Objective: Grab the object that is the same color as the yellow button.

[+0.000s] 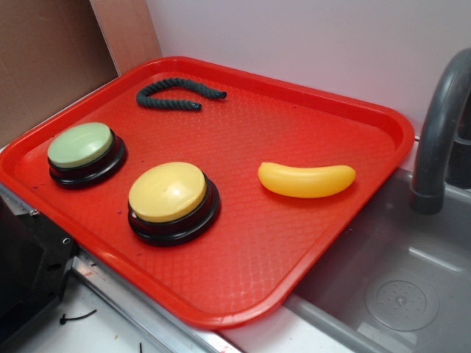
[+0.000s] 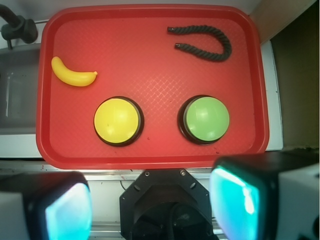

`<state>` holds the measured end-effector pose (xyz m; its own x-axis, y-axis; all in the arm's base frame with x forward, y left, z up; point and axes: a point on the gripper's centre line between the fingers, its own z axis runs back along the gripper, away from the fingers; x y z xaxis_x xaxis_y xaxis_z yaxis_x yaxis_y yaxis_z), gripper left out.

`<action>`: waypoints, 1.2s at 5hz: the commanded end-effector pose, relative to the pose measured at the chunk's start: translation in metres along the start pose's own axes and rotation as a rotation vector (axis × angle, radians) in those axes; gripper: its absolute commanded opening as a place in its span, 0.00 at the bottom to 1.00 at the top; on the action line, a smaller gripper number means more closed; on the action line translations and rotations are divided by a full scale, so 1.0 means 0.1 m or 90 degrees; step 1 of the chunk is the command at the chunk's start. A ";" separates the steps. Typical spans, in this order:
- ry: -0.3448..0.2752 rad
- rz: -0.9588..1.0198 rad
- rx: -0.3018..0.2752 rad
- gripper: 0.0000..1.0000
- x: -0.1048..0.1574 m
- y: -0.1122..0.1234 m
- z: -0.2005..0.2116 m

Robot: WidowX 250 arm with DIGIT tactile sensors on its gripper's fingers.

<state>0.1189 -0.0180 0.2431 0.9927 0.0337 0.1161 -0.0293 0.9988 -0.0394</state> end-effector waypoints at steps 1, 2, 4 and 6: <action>0.000 0.000 0.000 1.00 0.00 0.00 0.00; -0.043 -0.091 0.018 1.00 0.18 -0.15 -0.15; -0.062 -0.274 0.010 1.00 0.62 -0.60 -0.58; -0.086 -0.438 -0.015 1.00 0.93 -1.01 -1.15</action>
<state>0.2282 -0.1162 0.1309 0.7697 -0.6064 0.1996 0.6098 0.7909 0.0515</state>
